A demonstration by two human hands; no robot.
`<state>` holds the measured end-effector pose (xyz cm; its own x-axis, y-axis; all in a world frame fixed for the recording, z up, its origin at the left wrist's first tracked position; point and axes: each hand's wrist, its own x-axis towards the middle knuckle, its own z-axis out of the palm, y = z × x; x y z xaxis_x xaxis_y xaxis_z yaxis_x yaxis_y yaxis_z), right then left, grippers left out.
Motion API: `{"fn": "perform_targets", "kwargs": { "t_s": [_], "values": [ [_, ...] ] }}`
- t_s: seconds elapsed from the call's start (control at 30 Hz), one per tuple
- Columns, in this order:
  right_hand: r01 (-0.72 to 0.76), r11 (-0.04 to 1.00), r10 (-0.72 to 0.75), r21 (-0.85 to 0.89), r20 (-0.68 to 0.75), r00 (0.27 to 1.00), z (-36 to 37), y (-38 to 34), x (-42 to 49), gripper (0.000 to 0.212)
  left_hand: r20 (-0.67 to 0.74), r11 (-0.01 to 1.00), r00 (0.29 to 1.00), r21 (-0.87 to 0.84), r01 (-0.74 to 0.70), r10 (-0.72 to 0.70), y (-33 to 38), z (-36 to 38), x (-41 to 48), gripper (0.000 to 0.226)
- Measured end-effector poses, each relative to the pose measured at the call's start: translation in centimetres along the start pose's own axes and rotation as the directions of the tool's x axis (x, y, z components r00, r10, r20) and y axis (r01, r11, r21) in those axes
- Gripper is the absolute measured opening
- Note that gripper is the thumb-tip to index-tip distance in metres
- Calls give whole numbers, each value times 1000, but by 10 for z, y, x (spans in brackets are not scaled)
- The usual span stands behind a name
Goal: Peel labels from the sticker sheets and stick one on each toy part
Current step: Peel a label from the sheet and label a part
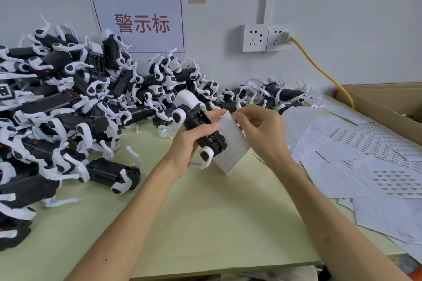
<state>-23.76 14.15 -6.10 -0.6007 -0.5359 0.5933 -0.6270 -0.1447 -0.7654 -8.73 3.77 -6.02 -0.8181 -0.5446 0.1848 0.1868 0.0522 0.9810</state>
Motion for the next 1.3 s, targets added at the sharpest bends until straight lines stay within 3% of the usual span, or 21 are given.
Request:
{"fn": "perform_targets", "kwargs": {
  "t_s": [0.1,0.2,0.27,0.37,0.57,0.67,1.3],
  "values": [
    [-19,998,26,55,-140,990,-2,1,3,16,18,1000,1000,-24,18,-17,1,0,0,58],
    [11,995,12,98,-228,974,-7,1,6,16,158,996,986,-54,71,-61,3,1,-2,54],
    [33,994,-10,102,-220,975,-9,0,6,20,239,985,964,-96,146,-120,3,2,-4,48],
    [69,995,-59,69,-140,988,-7,-2,4,33,245,962,953,-161,221,-178,3,6,-6,41],
    [104,993,-100,60,-67,993,-5,-6,0,46,174,964,981,-234,129,-89,0,3,0,51],
    [115,992,-112,57,-48,993,-3,-7,-2,44,184,953,981,-280,119,-68,-2,2,0,62],
    [124,992,-123,9,-91,988,1,-2,0,18,246,955,969,-289,71,2,-5,2,1,59]
  ]
}}
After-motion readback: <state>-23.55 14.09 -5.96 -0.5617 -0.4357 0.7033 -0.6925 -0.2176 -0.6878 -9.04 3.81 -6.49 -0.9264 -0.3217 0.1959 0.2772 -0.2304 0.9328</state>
